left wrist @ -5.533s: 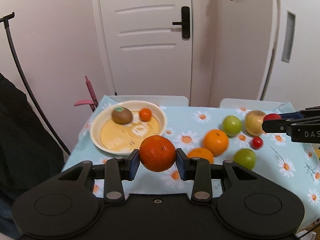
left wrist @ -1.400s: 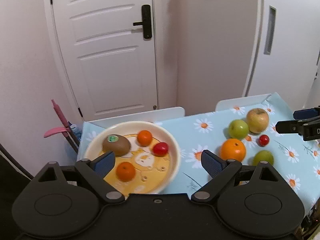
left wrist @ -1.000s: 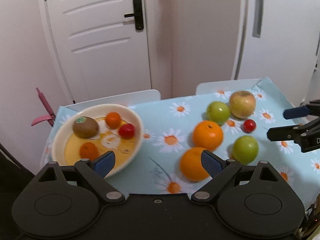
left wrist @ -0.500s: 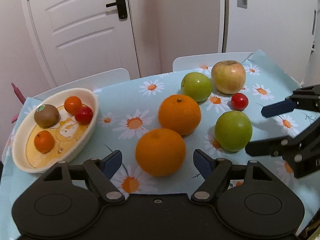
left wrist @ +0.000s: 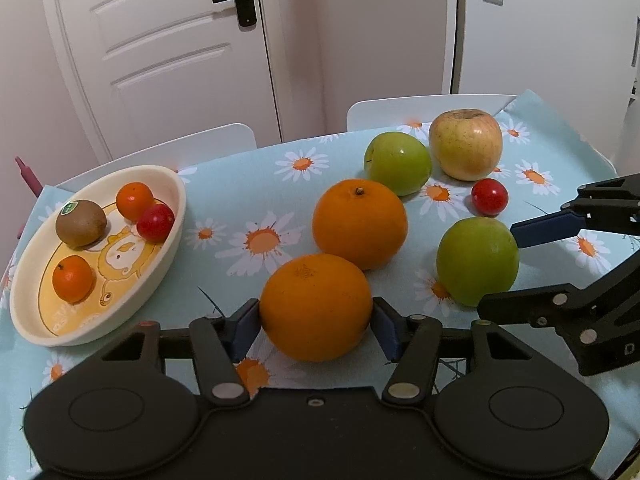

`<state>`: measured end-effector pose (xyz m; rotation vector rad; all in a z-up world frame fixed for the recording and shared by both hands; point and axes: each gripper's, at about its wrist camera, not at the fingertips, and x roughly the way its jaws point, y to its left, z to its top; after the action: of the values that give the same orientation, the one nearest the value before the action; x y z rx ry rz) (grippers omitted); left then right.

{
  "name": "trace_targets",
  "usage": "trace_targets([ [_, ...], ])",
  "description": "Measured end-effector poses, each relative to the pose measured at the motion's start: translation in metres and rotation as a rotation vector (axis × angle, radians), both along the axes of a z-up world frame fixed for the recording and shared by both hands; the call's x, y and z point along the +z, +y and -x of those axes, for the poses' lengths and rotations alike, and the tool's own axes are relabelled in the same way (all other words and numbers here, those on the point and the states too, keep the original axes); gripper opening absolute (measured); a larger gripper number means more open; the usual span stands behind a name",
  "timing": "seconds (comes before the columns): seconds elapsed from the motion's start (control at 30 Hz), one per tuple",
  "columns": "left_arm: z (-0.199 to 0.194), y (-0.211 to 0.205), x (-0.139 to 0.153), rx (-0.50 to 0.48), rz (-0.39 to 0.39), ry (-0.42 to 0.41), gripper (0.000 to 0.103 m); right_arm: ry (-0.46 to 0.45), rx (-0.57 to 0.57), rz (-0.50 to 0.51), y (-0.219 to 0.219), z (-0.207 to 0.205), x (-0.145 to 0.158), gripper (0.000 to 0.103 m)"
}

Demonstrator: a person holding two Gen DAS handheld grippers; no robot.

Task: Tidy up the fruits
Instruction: 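Grasp a large orange with the left gripper while the right gripper grasps a green apple, then carry the orange and green apple over the cream bowl with both grippers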

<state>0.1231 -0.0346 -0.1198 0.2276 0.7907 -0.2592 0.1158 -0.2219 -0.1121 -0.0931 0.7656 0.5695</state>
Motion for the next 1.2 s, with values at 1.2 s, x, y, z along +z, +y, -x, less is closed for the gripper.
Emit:
trace_targets([
  [1.2, 0.043, 0.054, 0.04, 0.111, 0.026, -0.031, 0.062, -0.051, -0.061, 0.006, 0.033, 0.007, 0.033, 0.068],
])
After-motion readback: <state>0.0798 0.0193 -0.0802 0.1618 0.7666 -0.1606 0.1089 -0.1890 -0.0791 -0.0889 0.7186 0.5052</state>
